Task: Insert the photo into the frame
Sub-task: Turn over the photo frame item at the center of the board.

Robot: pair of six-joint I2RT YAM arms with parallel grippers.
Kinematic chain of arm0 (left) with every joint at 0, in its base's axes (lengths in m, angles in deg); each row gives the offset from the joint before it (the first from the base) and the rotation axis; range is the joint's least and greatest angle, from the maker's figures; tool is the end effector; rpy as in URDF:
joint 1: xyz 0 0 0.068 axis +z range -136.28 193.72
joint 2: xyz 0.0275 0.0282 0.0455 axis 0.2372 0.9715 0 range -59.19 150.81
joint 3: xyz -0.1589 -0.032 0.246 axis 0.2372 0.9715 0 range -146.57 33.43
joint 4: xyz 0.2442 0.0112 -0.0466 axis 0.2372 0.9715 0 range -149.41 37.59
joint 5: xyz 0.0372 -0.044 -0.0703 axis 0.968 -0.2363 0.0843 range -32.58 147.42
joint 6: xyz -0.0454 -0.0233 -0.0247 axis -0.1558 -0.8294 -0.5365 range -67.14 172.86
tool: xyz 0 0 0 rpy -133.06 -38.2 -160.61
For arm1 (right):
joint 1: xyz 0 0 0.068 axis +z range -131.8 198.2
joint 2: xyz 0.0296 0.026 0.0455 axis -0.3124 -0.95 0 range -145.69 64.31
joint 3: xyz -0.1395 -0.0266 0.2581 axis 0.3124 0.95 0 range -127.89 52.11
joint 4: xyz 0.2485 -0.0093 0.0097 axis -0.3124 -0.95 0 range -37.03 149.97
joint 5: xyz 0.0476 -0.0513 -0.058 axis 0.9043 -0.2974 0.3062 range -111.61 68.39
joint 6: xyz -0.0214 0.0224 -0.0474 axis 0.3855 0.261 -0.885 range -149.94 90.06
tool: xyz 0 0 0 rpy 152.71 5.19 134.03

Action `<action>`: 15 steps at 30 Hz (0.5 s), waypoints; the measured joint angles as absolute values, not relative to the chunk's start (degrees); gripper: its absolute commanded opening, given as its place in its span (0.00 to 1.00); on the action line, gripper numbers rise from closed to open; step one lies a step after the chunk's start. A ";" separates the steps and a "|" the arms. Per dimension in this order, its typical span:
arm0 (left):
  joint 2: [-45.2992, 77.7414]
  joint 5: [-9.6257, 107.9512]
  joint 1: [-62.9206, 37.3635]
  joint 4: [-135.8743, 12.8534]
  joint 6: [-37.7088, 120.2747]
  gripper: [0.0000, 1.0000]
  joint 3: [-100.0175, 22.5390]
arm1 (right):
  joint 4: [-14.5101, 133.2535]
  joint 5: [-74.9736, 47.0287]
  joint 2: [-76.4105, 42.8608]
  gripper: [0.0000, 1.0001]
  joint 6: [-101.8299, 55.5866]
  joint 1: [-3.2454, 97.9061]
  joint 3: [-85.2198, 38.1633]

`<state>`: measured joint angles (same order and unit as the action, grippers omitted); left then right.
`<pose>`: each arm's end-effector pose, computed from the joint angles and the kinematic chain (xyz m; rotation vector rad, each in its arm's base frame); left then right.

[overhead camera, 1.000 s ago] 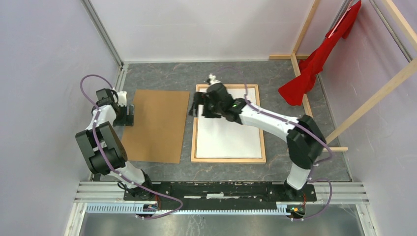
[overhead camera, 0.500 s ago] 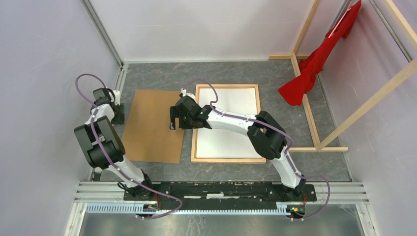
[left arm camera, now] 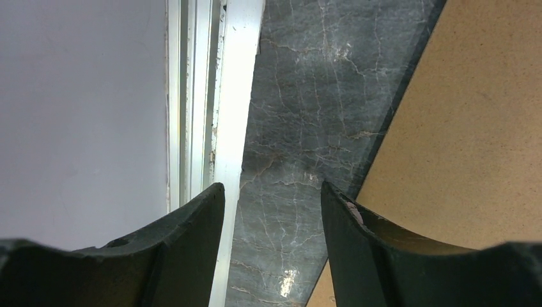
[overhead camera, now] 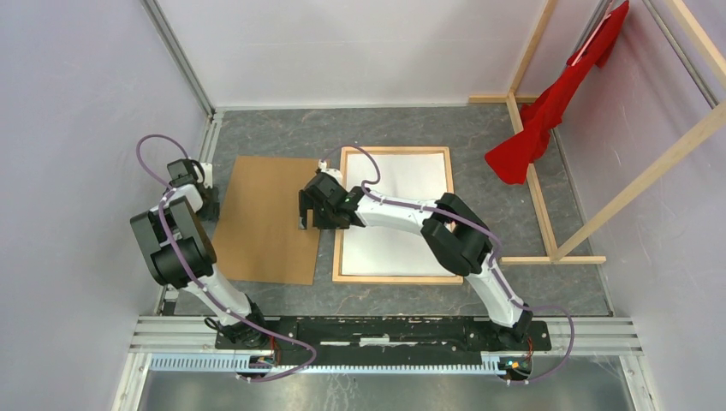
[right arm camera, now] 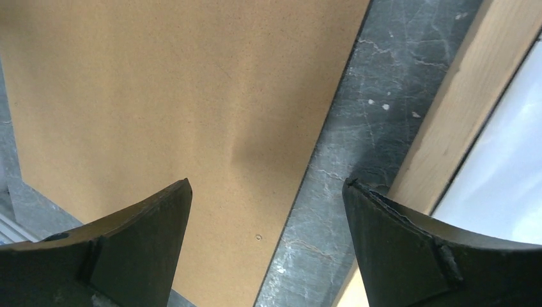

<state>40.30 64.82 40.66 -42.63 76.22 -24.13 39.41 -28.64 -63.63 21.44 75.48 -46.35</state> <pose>0.2993 0.1579 0.1891 -0.1313 2.6587 0.4725 0.2742 0.4179 0.1909 -0.0747 2.5592 0.6643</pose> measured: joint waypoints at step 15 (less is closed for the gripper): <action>38.59 62.88 39.68 -47.16 76.28 0.53 -20.24 | 45.29 -25.45 -67.00 0.93 25.48 75.72 -48.73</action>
<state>38.59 62.88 39.68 -47.16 76.28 -20.24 45.29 -25.45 -67.00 25.48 75.72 -48.73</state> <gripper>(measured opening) 0.567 0.940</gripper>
